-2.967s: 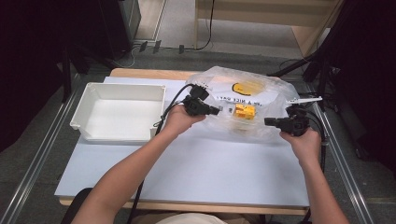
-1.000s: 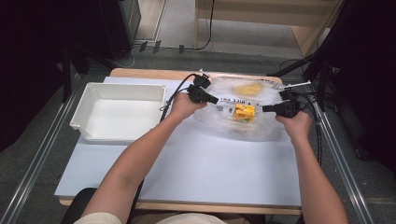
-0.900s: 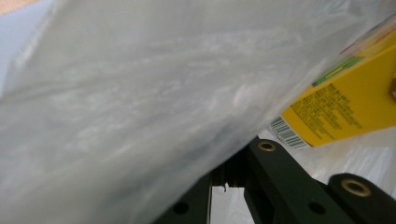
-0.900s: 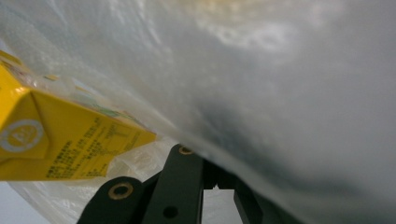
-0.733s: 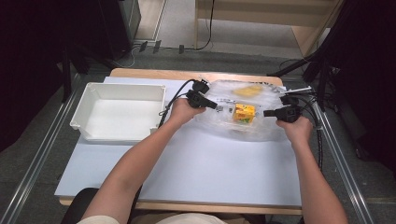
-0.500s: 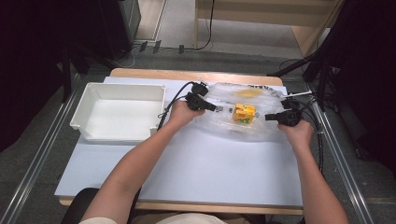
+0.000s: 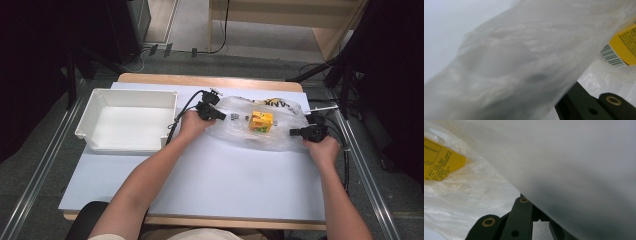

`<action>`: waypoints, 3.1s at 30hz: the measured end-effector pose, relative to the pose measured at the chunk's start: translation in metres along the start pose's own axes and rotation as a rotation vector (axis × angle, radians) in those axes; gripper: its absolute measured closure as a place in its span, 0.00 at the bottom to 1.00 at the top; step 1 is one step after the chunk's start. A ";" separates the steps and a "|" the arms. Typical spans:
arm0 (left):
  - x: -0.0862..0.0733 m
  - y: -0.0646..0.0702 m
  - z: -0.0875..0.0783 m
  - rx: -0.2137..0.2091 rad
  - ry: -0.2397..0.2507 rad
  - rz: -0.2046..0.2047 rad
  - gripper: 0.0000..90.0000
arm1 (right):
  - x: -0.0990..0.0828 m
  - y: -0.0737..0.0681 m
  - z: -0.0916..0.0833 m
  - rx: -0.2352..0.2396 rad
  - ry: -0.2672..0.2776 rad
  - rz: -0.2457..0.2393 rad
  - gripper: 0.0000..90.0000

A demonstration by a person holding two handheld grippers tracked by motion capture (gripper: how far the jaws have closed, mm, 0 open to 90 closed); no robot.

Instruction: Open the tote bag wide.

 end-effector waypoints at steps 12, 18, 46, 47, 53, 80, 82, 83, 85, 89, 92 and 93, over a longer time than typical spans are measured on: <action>-0.003 -0.017 -0.001 0.025 0.010 -0.094 1.00 | -0.014 0.030 -0.013 -0.037 0.035 0.073 1.00; -0.004 -0.025 -0.004 0.031 0.020 -0.126 1.00 | -0.022 0.040 -0.019 -0.065 0.047 0.092 1.00; -0.003 -0.024 -0.012 0.000 -0.014 -0.156 1.00 | -0.034 0.051 -0.034 -0.098 0.084 0.097 1.00; -0.002 -0.020 -0.016 0.018 -0.013 -0.125 1.00 | -0.033 0.047 -0.037 -0.085 0.091 0.086 1.00; 0.005 0.006 -0.043 0.004 0.029 -0.032 1.00 | -0.022 0.009 -0.066 -0.027 0.132 -0.051 1.00; 0.014 0.074 0.005 -0.068 0.023 0.053 1.00 | 0.059 -0.049 -0.011 0.033 0.126 -0.167 1.00; 0.007 0.073 0.011 -0.068 0.013 0.048 1.00 | 0.060 -0.045 0.001 0.033 0.095 -0.158 1.00; 0.007 0.073 0.011 -0.068 0.013 0.048 1.00 | 0.060 -0.045 0.001 0.033 0.095 -0.158 1.00; 0.002 0.074 0.015 -0.068 0.010 0.054 1.00 | 0.058 -0.044 0.009 0.032 0.077 -0.159 1.00; -0.007 0.077 0.018 -0.074 0.019 0.058 1.00 | 0.056 -0.043 0.019 0.018 0.057 -0.161 1.00; -0.018 0.081 0.020 -0.079 0.019 0.065 1.00 | 0.056 -0.040 0.023 0.006 0.061 -0.144 1.00; -0.023 0.082 0.021 -0.084 0.017 0.072 1.00 | 0.056 -0.039 0.023 0.004 0.060 -0.133 1.00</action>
Point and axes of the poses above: each handheld gripper's, and its own axes: z roughly forward along the jaws, x roughly out of its top, y roughly to its right, the point moved 5 cm from there along z, roughly forward along the jaws, and after that the axes turned 12 degrees about -y, right-handed, at the moved point
